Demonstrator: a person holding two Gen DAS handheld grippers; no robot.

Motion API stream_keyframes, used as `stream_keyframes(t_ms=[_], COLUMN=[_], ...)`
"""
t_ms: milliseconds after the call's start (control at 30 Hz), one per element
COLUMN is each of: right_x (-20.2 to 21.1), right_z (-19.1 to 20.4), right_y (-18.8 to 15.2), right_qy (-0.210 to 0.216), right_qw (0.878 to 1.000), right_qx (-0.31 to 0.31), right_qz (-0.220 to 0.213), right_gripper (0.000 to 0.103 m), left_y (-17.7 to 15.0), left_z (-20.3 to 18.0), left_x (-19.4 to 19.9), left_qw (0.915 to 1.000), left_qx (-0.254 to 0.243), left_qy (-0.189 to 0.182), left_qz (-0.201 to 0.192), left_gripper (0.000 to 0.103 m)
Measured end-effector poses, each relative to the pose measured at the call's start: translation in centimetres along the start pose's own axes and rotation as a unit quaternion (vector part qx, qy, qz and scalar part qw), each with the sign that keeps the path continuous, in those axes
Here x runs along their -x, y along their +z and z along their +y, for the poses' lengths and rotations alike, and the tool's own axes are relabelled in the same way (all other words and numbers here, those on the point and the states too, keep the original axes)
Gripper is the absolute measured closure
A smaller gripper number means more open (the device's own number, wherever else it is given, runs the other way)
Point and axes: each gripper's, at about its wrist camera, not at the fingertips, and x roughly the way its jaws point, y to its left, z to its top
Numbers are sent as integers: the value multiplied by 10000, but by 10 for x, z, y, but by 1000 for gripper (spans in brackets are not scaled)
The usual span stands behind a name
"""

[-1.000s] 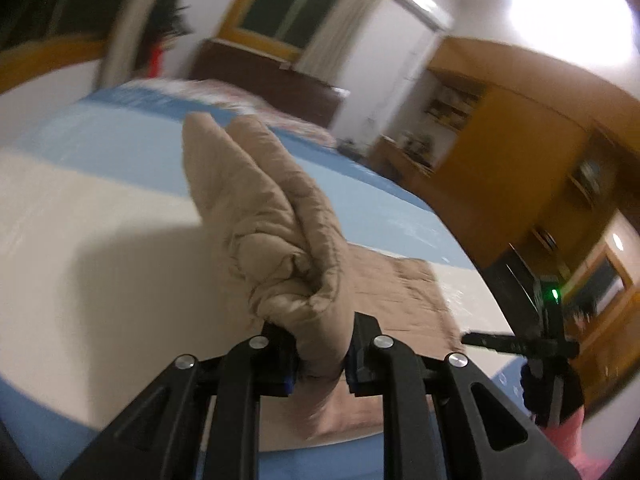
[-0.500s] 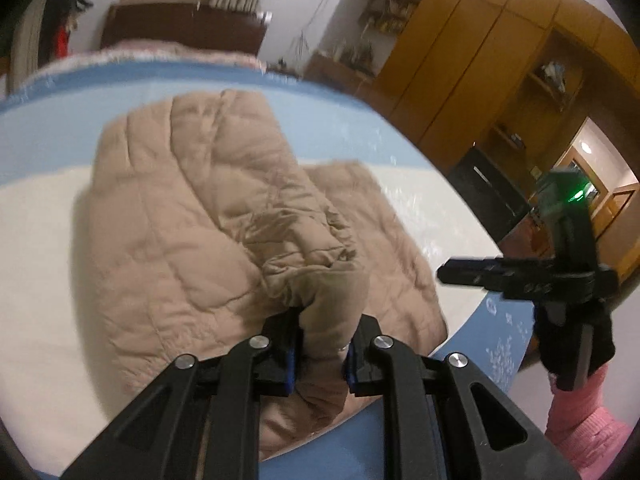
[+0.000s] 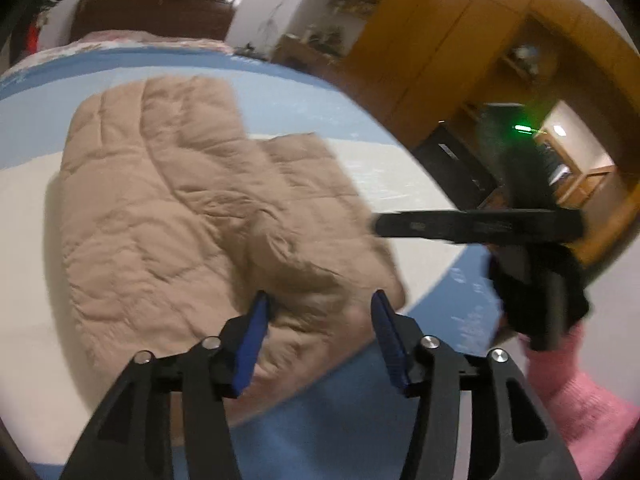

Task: Fold large clothes
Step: 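Grasp the folded coat bundle with the right tool while the left tool holds it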

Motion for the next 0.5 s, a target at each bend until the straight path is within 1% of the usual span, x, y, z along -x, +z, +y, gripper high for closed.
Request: stream_keyframes(t_ms=[67,167,200,233,267,300,333,367,400,433,500], right_x=[-3,-6,-6,-8,-9,-12,-14,-17,-20,-25,-37], right_z=[6,20,23,28,33,37,41,45,48,52,57], right_y=[6,14,16,20,23,27,30,33,35,39,47], right_qy=[103,355,422,507,595,701,831,954,993,1006,1001], right_qw=[9999,9993,9990,9985,9980,9972,9961,9948,9942,9938,9929], right_qx=[30,75,92,102,83,61,40,14,-2,-28,-95], right_qz=[45,117,128,151,188,233,282,353,405,478,634], right_gripper=[29,29,29,28,26,25,24,22,21,21,20], left_y=[7,19,23,27,30,33,34,36,36,37,37], left_z=[-1,11,19,30,39,51,61,74,85,96,107], left_x=[18,40,47,51,54,54,55,52,49,45,40], left_qw=[9998,9978,9960,9931,9905,9865,9842,9811,9786,9771,9755], left_qx=[22,276,376,503,617,766,849,977,1109,1252,1333], left_qy=[13,337,515,799,1008,1268,1399,1561,1656,1669,1720], left_qz=[-178,-498,-619,-690,-708,-704,-676,-595,-512,-417,-333], left_gripper=[49,49,49,50,51,56,66,70,77,79,81])
